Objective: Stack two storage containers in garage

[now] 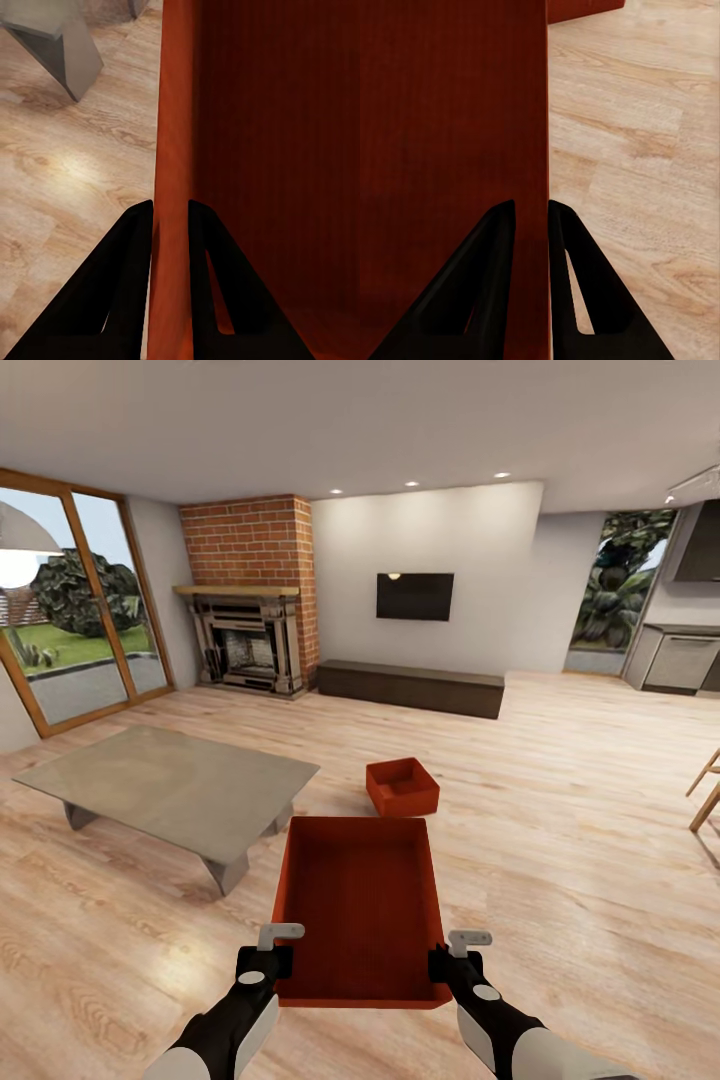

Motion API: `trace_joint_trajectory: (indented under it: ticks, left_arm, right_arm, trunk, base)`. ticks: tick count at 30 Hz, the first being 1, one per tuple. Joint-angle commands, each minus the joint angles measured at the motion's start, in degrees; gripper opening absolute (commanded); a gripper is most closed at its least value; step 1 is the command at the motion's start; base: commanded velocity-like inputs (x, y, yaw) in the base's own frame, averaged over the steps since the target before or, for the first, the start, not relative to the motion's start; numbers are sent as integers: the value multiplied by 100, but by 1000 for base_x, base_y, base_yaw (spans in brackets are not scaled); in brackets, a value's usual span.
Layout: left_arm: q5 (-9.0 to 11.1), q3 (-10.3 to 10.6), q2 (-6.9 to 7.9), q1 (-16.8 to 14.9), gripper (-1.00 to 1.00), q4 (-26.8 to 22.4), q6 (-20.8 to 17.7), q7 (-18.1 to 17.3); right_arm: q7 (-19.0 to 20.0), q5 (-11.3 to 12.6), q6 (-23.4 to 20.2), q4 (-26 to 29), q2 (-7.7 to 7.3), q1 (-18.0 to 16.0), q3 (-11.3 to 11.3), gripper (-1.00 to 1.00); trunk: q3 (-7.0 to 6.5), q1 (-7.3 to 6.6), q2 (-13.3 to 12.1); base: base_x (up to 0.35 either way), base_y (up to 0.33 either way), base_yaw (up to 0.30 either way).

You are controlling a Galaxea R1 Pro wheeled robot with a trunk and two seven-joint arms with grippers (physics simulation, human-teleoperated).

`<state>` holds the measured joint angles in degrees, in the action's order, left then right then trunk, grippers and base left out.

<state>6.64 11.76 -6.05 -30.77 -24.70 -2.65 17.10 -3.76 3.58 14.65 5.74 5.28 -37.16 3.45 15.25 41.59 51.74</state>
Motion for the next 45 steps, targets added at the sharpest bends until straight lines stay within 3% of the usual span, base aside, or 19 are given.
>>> trace_joint_trajectory:
  ticks: [1, 45]
  left_arm:
    - [452, -16, 7, -8, -100, -62, -34, 70]
    - [452, -16, 7, -8, -100, -70, -34, 74]
  right_arm:
    - [-2, 64, 20, -12, -1, -1, -31, -100]
    - [-2, 64, 18, -12, -3, -1, -35, -100]
  trunk:
    - [-2, 1, 6]
    - [-374, 1, 6]
  base:
    - [0, 0, 0]
    - [0, 0, 0]
